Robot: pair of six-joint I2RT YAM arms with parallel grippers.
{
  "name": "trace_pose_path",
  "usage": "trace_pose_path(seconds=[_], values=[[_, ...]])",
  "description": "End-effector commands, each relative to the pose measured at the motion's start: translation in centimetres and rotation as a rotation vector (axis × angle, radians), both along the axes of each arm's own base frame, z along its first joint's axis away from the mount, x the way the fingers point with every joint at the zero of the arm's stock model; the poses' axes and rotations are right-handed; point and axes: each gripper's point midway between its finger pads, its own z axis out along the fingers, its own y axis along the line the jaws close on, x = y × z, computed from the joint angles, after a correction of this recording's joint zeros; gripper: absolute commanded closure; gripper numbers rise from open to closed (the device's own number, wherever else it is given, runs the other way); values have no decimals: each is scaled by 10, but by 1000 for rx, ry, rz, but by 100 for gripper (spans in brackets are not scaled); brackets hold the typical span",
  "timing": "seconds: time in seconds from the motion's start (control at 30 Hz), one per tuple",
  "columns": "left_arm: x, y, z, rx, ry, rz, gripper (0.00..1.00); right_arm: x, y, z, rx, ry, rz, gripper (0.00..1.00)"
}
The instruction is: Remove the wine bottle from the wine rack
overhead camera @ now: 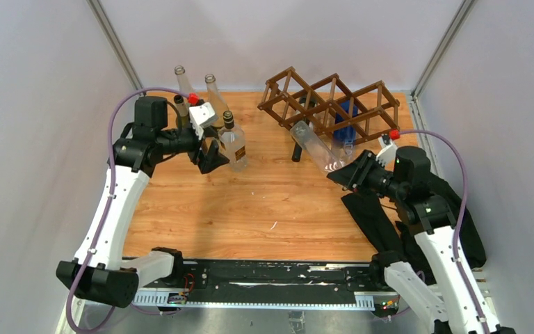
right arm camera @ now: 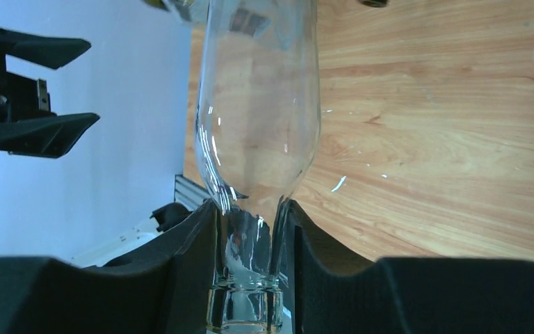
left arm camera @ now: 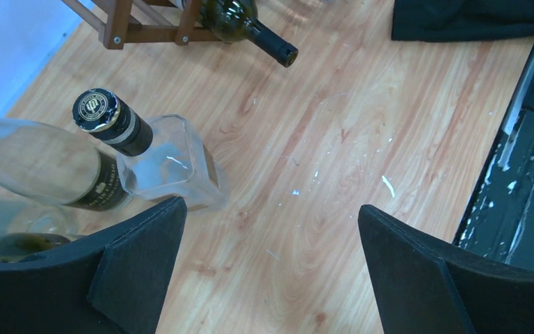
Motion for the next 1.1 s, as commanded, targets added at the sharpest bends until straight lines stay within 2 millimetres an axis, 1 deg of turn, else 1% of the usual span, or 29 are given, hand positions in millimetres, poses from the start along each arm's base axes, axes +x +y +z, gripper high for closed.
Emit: trace_pose_path(seconds=[0.0,0.07,0.3,0.4,0.57,0.67,0.73,0.8,0.9,1.0,1.03,1.07], values=[[-14,5,3,42,-78,-44,0,-4,24,52,10,-167,124,100],[-17,7,-1,62,-85,-48,0,-4,33,51,-1,-159,160,100],[-28,12,-12,103,-131,-71,0,-14,61,38,-99,-108,282,100],[-34,16,-18,134,-143,-87,0,-20,68,31,-146,-86,321,100],[-40,18,-26,166,-183,-117,0,-32,78,21,-176,-45,379,100],[-48,13,-31,187,-226,-171,0,-40,84,14,-213,-10,426,100],[-52,10,-36,224,-257,-206,0,-47,88,13,-234,11,461,100],[-56,6,-43,247,-261,-232,0,-53,93,10,-255,38,495,100],[-68,-1,-56,264,-266,-287,0,-59,103,11,-266,59,535,100],[-87,-11,-64,264,-262,-342,0,-60,120,12,-286,71,579,100],[-93,-15,-64,255,-256,-356,0,-61,126,9,-296,83,594,100],[-98,-18,-66,247,-245,-370,0,-61,133,13,-295,76,610,100]])
